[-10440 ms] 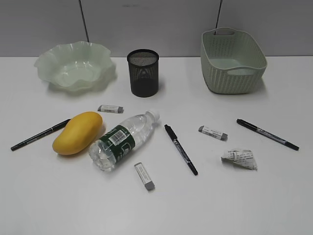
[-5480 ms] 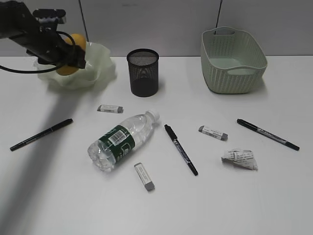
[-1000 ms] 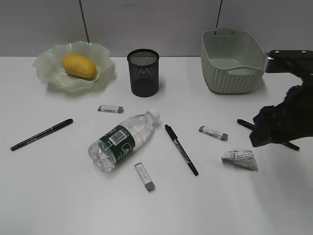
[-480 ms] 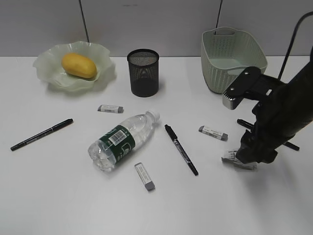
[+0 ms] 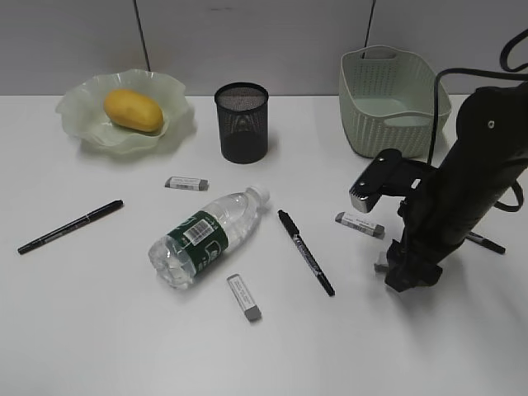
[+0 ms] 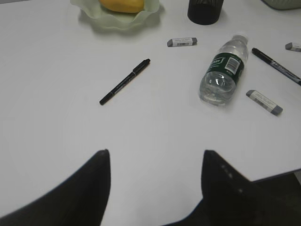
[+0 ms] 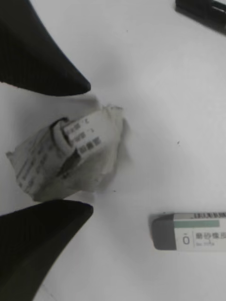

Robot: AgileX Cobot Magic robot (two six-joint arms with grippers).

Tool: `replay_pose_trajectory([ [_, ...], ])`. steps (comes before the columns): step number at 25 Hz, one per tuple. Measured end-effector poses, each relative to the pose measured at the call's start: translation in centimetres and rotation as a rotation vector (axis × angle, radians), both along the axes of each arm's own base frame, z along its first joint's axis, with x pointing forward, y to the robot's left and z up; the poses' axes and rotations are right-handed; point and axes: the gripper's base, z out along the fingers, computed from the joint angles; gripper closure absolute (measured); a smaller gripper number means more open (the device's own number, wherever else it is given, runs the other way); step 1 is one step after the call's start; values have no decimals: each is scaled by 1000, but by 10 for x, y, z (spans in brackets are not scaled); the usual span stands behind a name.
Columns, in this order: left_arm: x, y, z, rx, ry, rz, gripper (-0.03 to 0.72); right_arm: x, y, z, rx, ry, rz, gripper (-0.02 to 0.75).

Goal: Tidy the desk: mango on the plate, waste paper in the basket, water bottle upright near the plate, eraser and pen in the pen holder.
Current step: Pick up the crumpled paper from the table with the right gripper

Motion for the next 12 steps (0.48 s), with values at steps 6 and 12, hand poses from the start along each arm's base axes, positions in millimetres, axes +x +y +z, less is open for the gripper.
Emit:
replay_pose_trajectory([
  [6,0,0,0,0,0,0,222,4,1,-2,4,-12,-4,454],
  [12,0,0,0,0,0,0,222,11,4,5,15,-17,-24,542],
])
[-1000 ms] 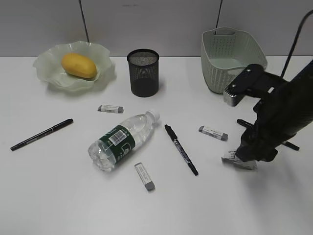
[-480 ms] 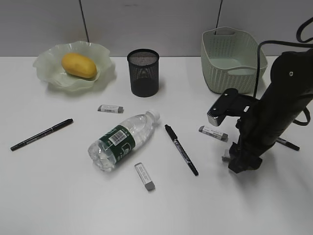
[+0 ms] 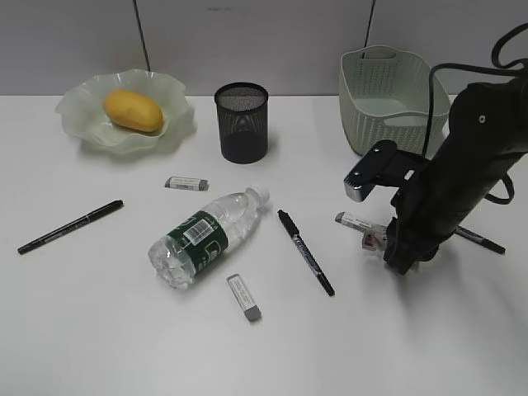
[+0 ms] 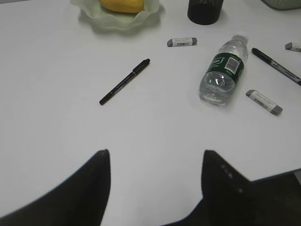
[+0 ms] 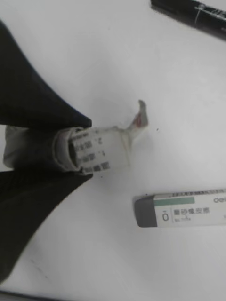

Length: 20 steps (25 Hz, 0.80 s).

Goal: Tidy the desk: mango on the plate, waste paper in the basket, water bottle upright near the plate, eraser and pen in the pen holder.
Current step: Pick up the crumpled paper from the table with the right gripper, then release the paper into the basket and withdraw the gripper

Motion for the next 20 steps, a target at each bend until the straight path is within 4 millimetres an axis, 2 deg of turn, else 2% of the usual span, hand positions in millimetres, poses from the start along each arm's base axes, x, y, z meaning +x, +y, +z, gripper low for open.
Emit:
replay_pose_trajectory([
  [4,0,0,0,0,0,0,222,6,3,13,3,36,-27,545],
  [7,0,0,0,0,0,0,222,18,8,35,36,-19,-78,548],
  [11,0,0,0,0,0,0,222,46,14,72,79,-147,-198,556],
  [16,0,0,0,0,0,0,222,86,10,117,154,-308,-297,568],
  [20,0,0,0,0,0,0,222,119,0,131,186,-382,-365,584],
])
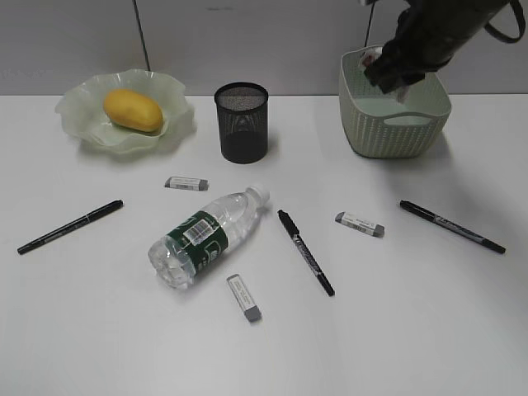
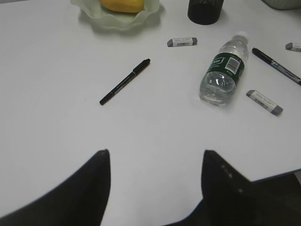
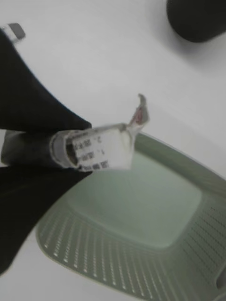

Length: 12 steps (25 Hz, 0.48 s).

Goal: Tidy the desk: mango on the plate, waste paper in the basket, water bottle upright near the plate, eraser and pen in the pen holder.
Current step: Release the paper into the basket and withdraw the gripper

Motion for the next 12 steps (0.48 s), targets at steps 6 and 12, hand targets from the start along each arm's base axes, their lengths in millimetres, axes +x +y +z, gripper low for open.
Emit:
replay_pose_trajectory([
  [6,0,0,0,0,0,0,222,44,-18,-11,35,-57,-89,587],
  [12,0,0,0,0,0,0,222,70,-33,-45,81,-73,-178,505],
])
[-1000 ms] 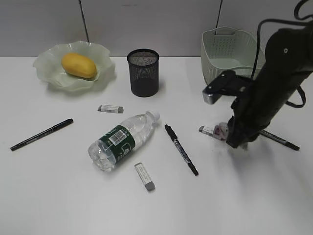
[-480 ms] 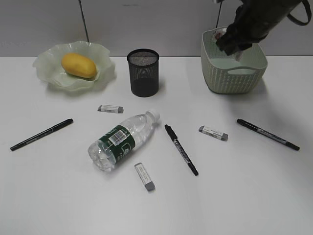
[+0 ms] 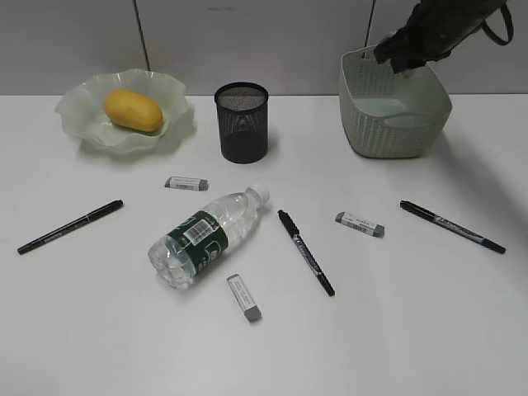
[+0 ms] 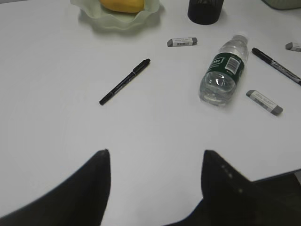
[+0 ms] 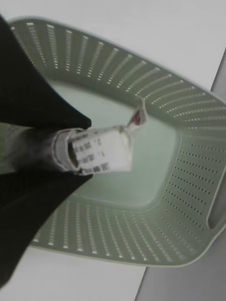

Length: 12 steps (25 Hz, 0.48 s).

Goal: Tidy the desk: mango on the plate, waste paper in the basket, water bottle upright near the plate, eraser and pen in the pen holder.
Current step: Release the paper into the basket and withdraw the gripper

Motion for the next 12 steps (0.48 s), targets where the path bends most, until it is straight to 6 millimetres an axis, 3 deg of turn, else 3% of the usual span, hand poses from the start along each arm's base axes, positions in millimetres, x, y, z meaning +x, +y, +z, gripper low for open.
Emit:
replay_pose_trajectory([
  [1,0,0,0,0,0,0,222,3,-1,-4,1,2,-4,457],
  [4,0,0,0,0,0,0,222,5,-1,-11,3,11,-8,216],
  [6,0,0,0,0,0,0,222,5,-1,-11,4,5,-8,122],
  [12,0,0,0,0,0,0,222,-1,-2,7,5,73,-14,123],
])
